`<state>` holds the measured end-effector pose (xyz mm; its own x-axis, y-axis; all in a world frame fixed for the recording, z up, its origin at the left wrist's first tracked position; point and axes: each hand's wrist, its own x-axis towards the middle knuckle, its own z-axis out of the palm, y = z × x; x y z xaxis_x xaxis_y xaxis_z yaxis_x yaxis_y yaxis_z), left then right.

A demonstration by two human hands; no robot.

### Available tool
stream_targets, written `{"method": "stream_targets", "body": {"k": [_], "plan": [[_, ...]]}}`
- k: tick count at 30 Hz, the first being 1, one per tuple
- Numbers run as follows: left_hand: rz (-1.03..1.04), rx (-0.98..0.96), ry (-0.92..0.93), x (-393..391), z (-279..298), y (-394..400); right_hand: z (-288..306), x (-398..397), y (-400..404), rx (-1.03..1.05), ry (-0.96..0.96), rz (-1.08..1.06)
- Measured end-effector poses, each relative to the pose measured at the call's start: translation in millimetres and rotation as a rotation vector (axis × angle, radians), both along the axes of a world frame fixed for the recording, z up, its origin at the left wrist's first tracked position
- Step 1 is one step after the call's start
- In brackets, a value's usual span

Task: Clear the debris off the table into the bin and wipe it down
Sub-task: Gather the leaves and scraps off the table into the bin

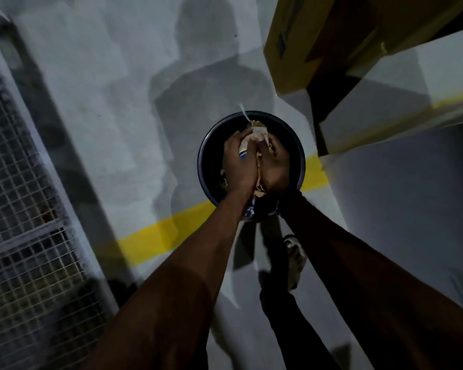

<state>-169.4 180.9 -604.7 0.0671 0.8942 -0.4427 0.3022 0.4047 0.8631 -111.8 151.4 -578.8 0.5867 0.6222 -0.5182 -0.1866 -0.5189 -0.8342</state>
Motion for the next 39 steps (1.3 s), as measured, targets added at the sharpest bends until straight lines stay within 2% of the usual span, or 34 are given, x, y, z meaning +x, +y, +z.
{"method": "stream_targets", "body": {"k": [5,8,16,21,31,35,39], "plan": [[-0.106,0.122,0.112,-10,-23,3,-19,1,-9,-0.032,-0.109,0.028],[-0.117,0.12,0.124,-17,-23,3,-25,-1,-12,-0.016,-0.148,0.018],[-0.011,0.07,0.035,-39,23,0,27,-6,-12,0.0,-0.182,0.037],[-0.017,0.067,0.008,-63,110,-18,102,-24,-27,0.024,-0.136,-0.028],[-0.042,0.126,-0.062,-99,355,-43,330,-59,-78,0.141,-0.076,-0.127],[-0.105,0.147,-0.123,-103,472,-59,436,-70,-106,0.164,-0.077,-0.21],[-0.209,0.179,-0.193,-104,564,-87,536,-76,-142,0.205,-0.08,-0.328]]}}
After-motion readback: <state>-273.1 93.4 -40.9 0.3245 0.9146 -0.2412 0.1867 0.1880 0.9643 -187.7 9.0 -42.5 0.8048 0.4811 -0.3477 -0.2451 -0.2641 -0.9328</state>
